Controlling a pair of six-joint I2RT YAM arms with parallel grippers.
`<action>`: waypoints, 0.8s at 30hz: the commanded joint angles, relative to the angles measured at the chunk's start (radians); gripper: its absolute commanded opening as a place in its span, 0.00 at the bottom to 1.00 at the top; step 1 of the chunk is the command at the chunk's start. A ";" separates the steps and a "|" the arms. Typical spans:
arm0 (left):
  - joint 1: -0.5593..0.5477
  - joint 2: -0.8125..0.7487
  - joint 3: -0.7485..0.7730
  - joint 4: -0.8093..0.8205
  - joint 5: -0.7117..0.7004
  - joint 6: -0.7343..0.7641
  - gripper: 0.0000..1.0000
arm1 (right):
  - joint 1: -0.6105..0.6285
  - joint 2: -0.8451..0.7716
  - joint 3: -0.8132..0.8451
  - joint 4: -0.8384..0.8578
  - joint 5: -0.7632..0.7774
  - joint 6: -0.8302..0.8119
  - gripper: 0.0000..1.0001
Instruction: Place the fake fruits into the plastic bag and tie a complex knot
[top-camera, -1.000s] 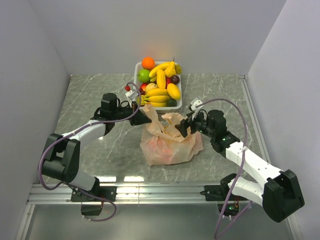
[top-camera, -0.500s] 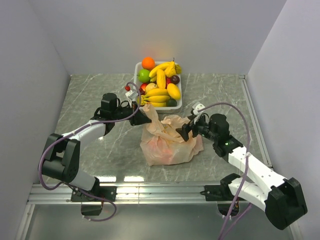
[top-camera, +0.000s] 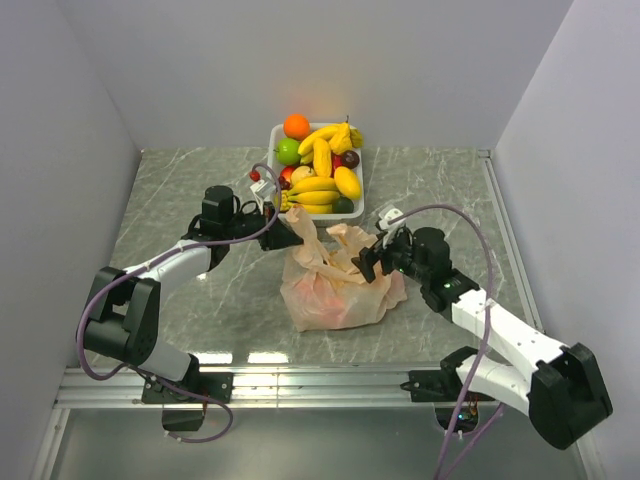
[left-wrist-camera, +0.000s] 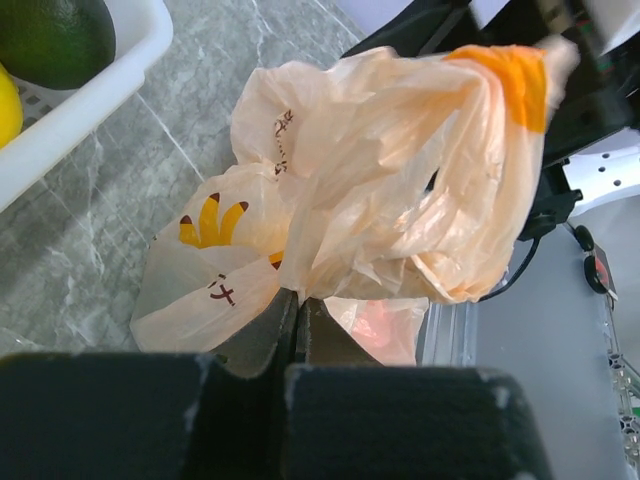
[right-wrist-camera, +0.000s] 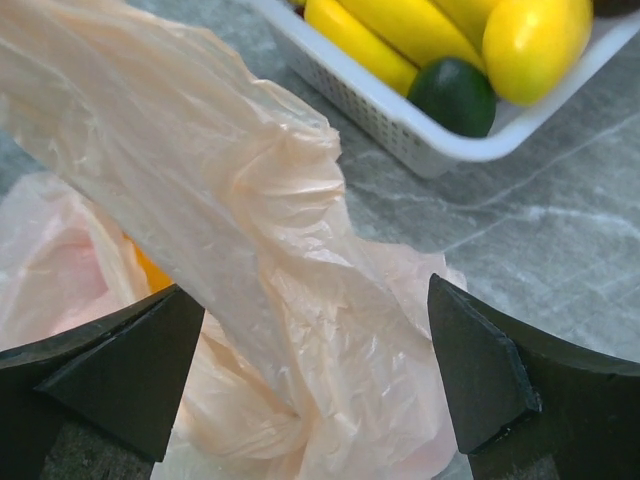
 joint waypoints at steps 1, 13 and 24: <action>-0.005 -0.021 0.023 0.068 0.018 -0.026 0.00 | 0.040 0.051 0.016 0.050 0.106 -0.022 0.98; -0.017 -0.092 0.133 -0.333 0.086 0.464 0.01 | -0.004 0.137 0.153 -0.070 -0.111 -0.043 0.00; -0.192 -0.017 0.493 -0.971 0.086 1.149 0.01 | -0.010 0.245 0.353 -0.385 -0.468 -0.105 0.00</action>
